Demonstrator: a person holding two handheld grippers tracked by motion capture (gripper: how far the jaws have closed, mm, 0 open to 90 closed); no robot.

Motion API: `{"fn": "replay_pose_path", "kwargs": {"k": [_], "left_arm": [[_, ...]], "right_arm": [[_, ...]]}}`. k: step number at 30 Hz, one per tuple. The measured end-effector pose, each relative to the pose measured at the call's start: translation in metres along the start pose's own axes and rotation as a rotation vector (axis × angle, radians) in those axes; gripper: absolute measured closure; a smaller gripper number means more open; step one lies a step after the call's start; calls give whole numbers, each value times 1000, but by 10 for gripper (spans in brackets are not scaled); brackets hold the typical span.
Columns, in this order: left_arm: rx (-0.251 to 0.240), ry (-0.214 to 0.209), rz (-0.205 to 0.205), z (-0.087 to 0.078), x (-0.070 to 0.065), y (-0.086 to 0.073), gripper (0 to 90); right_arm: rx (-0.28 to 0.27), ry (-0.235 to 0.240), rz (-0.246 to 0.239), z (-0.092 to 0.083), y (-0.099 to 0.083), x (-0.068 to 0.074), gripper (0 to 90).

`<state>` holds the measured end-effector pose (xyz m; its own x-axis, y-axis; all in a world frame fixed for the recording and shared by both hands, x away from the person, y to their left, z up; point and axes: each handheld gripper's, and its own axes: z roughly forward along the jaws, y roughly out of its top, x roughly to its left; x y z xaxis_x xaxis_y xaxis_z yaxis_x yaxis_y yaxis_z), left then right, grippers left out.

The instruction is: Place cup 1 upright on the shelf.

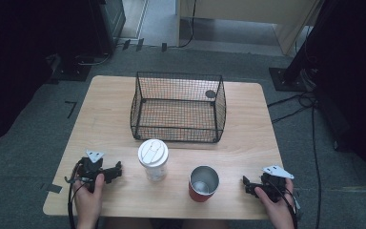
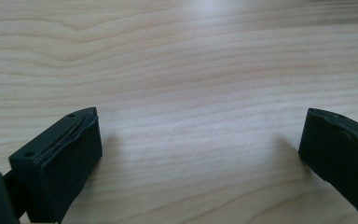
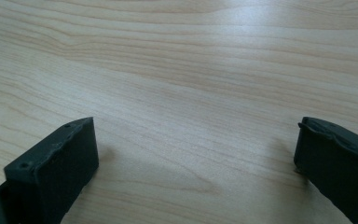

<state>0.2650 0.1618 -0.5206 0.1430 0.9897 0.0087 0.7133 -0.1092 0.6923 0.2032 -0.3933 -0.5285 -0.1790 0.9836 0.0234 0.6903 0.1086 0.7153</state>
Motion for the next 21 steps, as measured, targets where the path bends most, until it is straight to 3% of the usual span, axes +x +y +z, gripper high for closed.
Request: {"fn": "replay_pose_path", "kwargs": {"k": [7, 12, 17, 21], "left_arm": [[2, 1, 1, -2, 3, -2, 1], [2, 1, 2, -2, 3, -2, 1], [2, 1, 2, -2, 3, -2, 1], [1, 1, 2, -2, 3, -2, 1]], "right_arm": [[-5, -14, 10, -2, -2, 3, 12], [-28, 20, -82, -10, -1, 17, 53], [-24, 58, -113, -12, 1, 26, 53], [-51, 110, -140, -19, 6, 39, 53]]}}
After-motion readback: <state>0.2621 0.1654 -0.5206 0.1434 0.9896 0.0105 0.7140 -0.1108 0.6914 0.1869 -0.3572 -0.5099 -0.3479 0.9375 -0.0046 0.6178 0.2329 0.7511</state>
